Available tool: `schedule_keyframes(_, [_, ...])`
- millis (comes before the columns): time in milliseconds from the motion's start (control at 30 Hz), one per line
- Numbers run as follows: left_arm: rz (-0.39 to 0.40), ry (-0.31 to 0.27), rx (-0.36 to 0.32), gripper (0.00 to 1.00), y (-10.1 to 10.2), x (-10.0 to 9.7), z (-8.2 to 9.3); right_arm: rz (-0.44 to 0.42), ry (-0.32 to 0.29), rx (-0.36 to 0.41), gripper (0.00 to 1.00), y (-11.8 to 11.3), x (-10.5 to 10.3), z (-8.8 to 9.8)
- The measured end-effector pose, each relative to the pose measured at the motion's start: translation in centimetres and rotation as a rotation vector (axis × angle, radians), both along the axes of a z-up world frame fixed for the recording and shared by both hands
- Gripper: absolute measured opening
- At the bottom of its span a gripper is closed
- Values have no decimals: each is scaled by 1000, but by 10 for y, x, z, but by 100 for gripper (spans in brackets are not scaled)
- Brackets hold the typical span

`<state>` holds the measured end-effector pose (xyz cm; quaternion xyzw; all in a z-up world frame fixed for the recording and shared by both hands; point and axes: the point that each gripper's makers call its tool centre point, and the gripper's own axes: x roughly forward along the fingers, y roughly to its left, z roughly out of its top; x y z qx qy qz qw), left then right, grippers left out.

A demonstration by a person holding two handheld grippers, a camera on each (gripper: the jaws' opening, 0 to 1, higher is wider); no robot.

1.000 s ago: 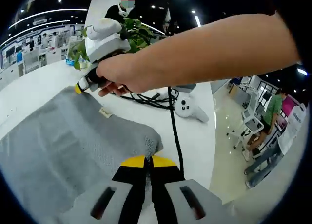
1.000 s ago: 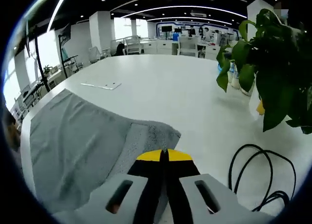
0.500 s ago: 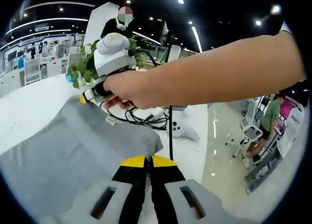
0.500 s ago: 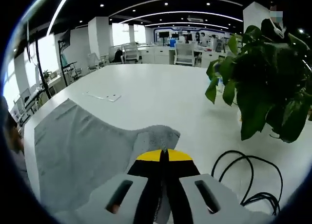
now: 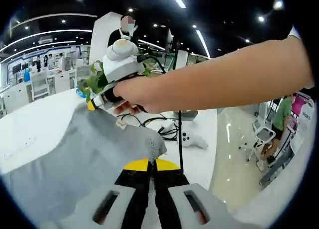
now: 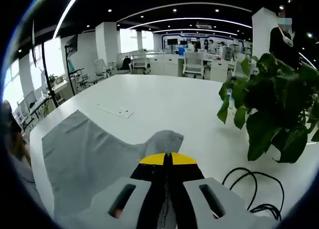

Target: Fold the towel on the table until its edges align and the towel forms a compact rectangular stack.

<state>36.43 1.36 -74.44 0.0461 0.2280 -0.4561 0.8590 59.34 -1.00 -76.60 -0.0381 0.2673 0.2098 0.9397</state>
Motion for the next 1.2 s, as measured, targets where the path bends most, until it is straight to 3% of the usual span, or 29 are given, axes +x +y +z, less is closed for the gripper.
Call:
schedule_keyframes(367, [19,-49,-38,2,47,2,32,-22,6,4,0,33,5,25])
schedule_keyframes(500, [27,-69,-59,2,71,6,46,-47,4,47,0,51,7,40])
schedule_keyframes(567, [16,-101,-44,2,85,8,53,-52,5,48,0,59,7,45])
schedule_keyframes(667, [22,-105,-58,2,107,6,63,-52,1,48,0,75,8,53])
schedule_keyframes(900, [18,-142,-47,2,141,9,64,-62,-5,64,0,111,9,70])
schedule_keyframes(1200, [80,-139,-119,2,188,10,74,-46,-20,38,0,155,7,86])
